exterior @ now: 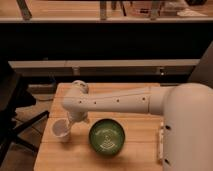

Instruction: Pick up the ceramic cup

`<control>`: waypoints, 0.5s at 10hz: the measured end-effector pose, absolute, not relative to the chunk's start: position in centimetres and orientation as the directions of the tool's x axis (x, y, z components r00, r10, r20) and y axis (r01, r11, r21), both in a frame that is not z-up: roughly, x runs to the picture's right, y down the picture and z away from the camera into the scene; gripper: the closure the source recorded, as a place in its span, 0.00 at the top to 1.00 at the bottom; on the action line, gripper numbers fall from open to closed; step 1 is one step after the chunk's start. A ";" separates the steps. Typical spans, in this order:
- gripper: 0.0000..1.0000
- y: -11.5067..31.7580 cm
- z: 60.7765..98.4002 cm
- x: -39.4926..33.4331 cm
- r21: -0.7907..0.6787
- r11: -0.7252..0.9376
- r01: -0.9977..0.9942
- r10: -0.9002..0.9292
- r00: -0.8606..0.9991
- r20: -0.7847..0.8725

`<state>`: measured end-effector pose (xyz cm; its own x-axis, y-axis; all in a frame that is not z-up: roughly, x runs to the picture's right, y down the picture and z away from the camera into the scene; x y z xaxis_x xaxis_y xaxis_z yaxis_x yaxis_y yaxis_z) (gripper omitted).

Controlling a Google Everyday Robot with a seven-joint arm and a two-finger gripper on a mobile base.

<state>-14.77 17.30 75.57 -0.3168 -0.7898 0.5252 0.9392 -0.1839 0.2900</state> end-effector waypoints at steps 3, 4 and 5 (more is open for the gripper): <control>0.74 18.1 76.1 -15.3 0.292 -0.205 0.934 -0.780 -0.336 0.528; 0.79 18.2 76.2 -15.2 0.291 -0.207 0.934 -0.780 -0.337 0.528; 0.79 17.7 76.1 -14.9 0.289 -0.208 0.935 -0.783 -0.336 0.523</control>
